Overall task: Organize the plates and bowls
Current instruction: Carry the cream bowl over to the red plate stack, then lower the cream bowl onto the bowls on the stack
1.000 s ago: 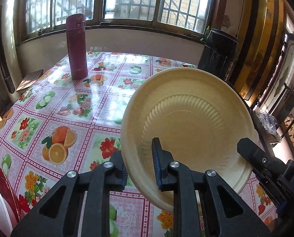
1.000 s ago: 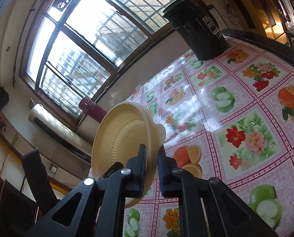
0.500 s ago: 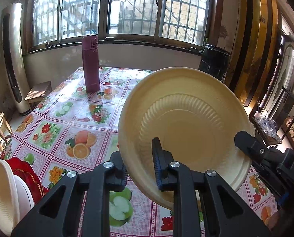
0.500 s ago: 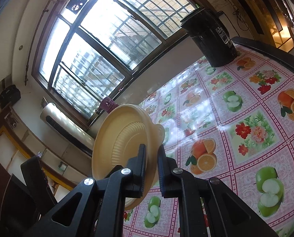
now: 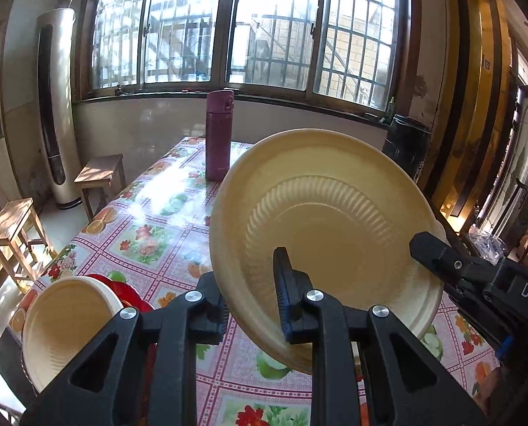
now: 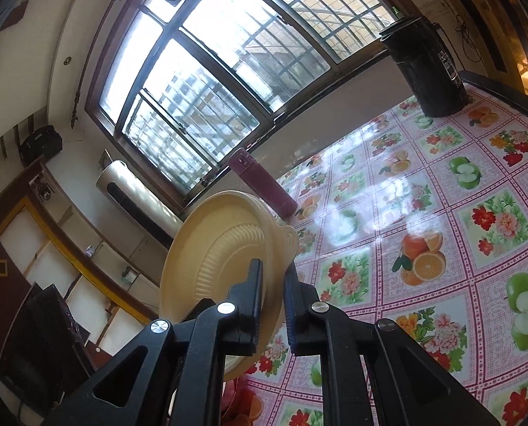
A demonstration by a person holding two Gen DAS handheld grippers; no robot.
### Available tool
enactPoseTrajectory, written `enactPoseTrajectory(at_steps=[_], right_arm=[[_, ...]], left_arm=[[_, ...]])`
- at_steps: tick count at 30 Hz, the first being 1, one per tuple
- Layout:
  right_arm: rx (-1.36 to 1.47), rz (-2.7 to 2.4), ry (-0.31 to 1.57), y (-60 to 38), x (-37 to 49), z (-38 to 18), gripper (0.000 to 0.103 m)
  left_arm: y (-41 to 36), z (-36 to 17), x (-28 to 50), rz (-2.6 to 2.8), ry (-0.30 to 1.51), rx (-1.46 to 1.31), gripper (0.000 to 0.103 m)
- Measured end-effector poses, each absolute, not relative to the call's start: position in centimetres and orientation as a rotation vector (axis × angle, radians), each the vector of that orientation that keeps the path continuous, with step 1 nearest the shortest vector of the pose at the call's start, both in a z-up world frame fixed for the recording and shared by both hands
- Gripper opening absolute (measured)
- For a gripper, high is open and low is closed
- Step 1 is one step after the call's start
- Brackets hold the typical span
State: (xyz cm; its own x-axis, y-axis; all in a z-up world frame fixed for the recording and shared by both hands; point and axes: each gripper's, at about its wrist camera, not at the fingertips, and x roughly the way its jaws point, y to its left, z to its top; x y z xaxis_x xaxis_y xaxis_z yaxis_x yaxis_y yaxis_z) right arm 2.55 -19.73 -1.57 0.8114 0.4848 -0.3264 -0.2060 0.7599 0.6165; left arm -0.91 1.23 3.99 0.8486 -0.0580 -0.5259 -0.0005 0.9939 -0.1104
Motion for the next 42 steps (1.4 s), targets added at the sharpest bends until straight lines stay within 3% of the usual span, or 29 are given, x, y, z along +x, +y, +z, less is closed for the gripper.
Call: enactPoseTrajectory(at_steps=[18,42], right_arm=[[0.535,0.58,0.599,-7.4,2.5,-3.4,0.015],[0.5,0.664,0.719,-2.5,3.5,-6.0,0.015]], left_arm=[[11.2,3.0,-4.6,0.174,0.522,-0.139,0.02],[15.1,-0.4,-5.4,0.292,0.592,-0.131,0.021]])
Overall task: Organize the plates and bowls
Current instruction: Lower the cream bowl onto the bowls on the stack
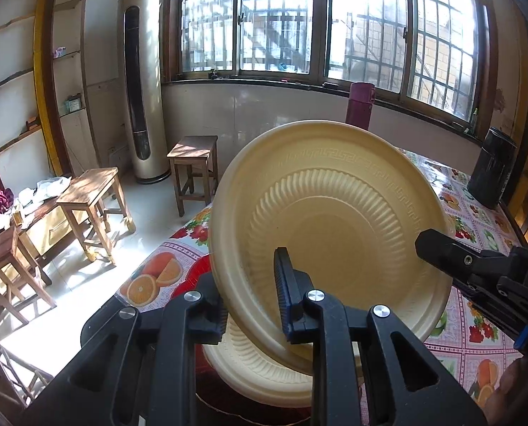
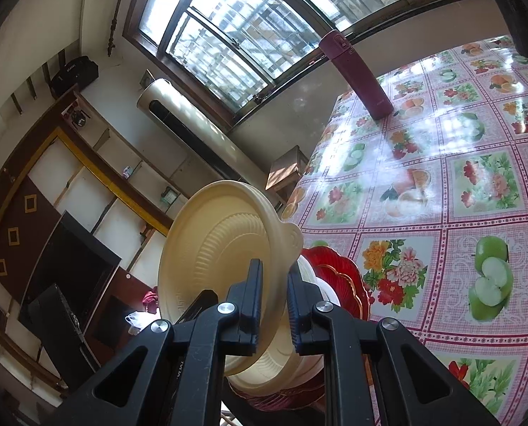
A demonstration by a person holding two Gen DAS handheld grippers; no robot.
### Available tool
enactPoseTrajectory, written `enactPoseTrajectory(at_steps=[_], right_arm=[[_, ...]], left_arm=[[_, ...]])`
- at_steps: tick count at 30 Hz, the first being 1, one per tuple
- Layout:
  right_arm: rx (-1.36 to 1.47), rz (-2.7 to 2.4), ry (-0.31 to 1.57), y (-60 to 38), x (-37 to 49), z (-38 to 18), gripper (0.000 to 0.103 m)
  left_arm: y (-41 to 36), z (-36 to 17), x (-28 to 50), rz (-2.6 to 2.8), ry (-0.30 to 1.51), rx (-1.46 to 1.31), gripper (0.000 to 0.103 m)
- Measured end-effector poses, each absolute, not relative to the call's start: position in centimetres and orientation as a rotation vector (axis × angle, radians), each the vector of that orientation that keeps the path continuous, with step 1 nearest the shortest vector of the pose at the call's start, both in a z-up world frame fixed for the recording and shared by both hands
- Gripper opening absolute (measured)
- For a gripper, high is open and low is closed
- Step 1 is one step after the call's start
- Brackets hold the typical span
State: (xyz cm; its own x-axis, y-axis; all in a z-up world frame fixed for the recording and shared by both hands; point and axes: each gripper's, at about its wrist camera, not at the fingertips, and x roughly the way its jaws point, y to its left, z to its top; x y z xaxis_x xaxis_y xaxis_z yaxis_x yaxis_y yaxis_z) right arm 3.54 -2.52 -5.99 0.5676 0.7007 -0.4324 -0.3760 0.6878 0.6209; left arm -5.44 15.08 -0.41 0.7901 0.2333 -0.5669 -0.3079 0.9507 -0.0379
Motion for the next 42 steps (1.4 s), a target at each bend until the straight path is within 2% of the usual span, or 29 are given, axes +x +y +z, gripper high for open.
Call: enactPoseTrajectory(at_steps=[42], right_arm=[[0.46,0.692,0.82,-1.1,3.4,-8.6,0.016]], left_arm=[[16.1,-2.7,-5.6,0.316,0.678,-0.11,0.021]])
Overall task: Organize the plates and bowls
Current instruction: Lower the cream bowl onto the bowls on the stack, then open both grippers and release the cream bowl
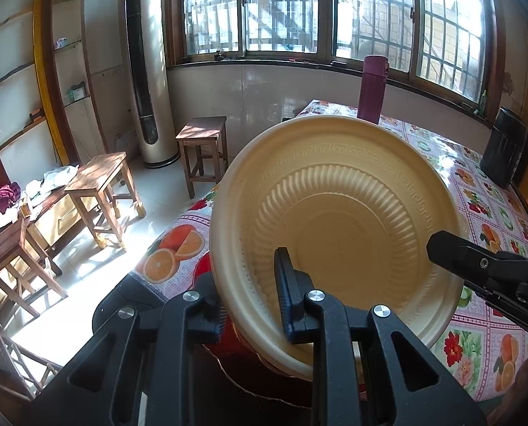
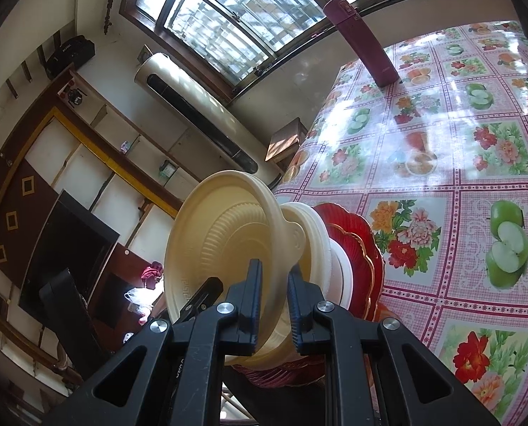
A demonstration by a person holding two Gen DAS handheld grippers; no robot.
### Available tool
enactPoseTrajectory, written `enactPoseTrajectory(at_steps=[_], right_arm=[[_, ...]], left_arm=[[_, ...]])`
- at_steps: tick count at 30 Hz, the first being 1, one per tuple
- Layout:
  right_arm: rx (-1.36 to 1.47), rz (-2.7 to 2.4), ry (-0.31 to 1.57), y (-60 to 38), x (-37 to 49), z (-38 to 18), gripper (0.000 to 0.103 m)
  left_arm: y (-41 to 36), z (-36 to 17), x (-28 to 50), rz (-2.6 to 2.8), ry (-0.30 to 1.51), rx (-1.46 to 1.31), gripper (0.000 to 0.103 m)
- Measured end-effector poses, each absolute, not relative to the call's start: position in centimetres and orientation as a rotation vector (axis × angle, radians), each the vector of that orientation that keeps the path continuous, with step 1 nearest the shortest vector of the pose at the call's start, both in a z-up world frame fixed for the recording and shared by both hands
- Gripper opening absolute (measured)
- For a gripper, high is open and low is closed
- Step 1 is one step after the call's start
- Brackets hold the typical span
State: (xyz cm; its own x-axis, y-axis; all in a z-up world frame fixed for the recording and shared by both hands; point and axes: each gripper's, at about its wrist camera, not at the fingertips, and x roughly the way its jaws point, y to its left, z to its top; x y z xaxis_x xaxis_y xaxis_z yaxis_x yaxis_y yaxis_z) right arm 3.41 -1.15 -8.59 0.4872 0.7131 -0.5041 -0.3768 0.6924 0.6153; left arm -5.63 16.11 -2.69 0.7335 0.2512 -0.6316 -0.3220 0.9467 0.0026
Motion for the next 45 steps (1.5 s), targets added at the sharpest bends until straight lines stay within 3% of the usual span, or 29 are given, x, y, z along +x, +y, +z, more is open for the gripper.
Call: enactPoseTrajectory(at_steps=[24,29,33,38,40,45], right_arm=[[0.476,0.682,0.839,-1.5,3.1,-9.4,0.016],[0.477,0.686,0.839,-1.6,3.0,-9.3,0.018],[0.458,0.673,0.812,-1.8,2.6,-8.9,0.028],[0.441,0.651,0.738,-2.9,1.9,-7.7,0.038],[0.46,0.641,0.72,-3.8,1.9,-7.4,0.042],[0.51,0.6,0.712,-6.0,2.5,-7.3,0.048]], left_arm=[[16.3,-3.0,-6.0,0.314,0.696,-0.115,0.021],[16.4,-2.9,-6.0,0.308,0.695,-0.11,0.028],[16.2,-2.9,-6.1,0.315,0.694,-0.102,0.054],[17.0,-2.3,-6.9,0.349,0.644,-0.101,0.068],[17.3,-1.8,-7.4,0.378,0.607,-0.104,0.078],[17.4,-0.8,-8.2,0.412,0.53,-0.102,0.084]])
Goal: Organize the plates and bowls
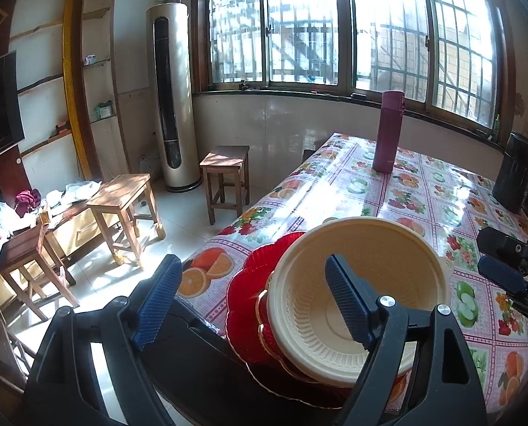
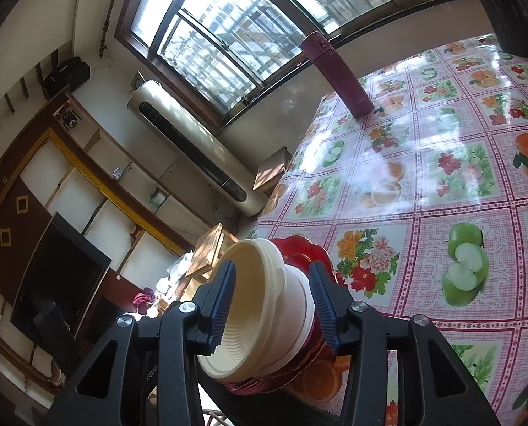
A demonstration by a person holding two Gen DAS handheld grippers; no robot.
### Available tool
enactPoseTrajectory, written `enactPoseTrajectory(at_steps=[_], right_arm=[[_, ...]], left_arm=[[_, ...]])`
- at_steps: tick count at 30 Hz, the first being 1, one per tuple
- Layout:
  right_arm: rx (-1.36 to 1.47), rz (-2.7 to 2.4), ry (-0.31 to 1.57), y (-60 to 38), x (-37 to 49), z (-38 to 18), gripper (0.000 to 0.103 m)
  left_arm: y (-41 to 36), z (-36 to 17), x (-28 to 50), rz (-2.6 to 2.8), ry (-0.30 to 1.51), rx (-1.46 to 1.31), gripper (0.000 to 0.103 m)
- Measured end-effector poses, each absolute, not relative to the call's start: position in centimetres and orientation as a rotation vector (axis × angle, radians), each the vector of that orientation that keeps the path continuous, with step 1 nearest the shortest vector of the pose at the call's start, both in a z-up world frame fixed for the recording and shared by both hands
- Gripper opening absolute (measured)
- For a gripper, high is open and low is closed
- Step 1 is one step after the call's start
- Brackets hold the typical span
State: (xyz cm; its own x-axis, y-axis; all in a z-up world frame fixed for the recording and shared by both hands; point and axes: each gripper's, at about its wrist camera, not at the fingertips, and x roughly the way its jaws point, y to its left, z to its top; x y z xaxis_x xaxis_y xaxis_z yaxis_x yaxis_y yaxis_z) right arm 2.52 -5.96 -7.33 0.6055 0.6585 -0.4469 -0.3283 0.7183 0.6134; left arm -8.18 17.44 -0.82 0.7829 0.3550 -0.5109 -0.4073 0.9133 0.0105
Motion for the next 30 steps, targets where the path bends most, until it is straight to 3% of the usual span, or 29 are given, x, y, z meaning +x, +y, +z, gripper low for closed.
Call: enactPoseTrajectory(at_steps=[4,15,17,18,30], right_arm=[[0.522,0.583,0.71,-6.9,2.8,-7.3,0.059],[0.497,0.646,0.631,-8.0,1.6,-6.3,0.103],[0.487,0.684,0.614,-8.2,1.4,-6.1,0.103],[0.482,0.692,0.608,-8.3,1.2,-6.0,0.103],[0.501,0.738,0.48,-10.9,-0.4,-4.8,0.103]], left_arm=[[16.5,-0.4,-8.2,0.391,0.51,-0.086,0.084],[14.7,0.9,-8.8,0.35,0.482,-0.05,0.09],[14.5,1.2,-9.0,0.351,0.477,-0.055,0.095],[14.4,1.4,-9.0,0.348,0.47,-0.059,0.103],[11.8,1.8,-9.2,0.304,0.441,0.0,0.103]])
